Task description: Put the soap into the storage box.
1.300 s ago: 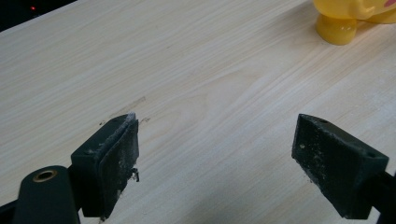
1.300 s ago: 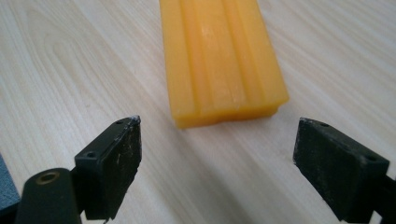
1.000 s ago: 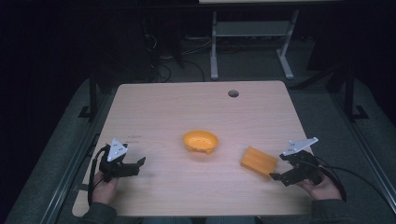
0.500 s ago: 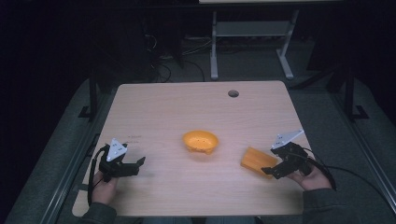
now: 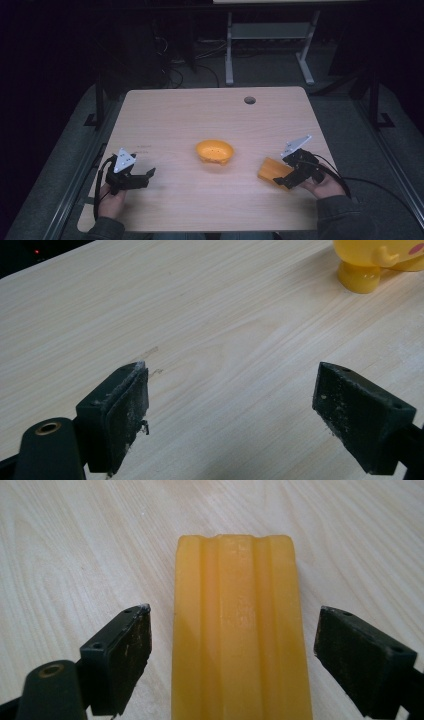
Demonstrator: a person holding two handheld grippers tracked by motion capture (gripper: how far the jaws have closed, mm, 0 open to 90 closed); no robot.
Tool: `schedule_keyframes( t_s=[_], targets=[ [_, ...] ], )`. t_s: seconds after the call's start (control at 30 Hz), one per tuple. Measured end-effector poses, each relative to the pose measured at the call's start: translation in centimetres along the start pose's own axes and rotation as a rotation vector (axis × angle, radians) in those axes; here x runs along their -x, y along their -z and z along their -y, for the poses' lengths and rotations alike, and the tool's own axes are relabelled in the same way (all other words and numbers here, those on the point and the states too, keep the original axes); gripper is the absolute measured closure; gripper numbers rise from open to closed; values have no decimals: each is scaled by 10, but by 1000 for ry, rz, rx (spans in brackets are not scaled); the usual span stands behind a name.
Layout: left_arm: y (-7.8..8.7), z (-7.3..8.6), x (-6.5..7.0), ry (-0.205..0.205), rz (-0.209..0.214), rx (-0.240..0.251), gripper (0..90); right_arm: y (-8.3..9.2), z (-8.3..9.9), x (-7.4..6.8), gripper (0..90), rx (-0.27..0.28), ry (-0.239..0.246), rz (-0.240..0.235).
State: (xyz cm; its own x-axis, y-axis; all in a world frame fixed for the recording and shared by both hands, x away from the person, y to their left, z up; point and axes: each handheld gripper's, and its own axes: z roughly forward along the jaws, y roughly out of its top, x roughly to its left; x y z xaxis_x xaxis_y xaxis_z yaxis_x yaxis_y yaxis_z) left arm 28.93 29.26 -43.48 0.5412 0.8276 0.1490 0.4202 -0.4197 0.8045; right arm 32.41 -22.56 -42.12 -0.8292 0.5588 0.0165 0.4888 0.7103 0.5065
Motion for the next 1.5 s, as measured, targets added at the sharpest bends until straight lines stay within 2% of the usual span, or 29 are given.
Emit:
schedule_keyframes(
  t_s=[0.97,1.5],
  targets=[
    [1,-1,0,-13,3,-7,141,-34,-5,5,145,-105,10,-6],
    [1,-1,0,-14,4,-6,141,-37,-6,4,198,-122,29,9]
  ],
)
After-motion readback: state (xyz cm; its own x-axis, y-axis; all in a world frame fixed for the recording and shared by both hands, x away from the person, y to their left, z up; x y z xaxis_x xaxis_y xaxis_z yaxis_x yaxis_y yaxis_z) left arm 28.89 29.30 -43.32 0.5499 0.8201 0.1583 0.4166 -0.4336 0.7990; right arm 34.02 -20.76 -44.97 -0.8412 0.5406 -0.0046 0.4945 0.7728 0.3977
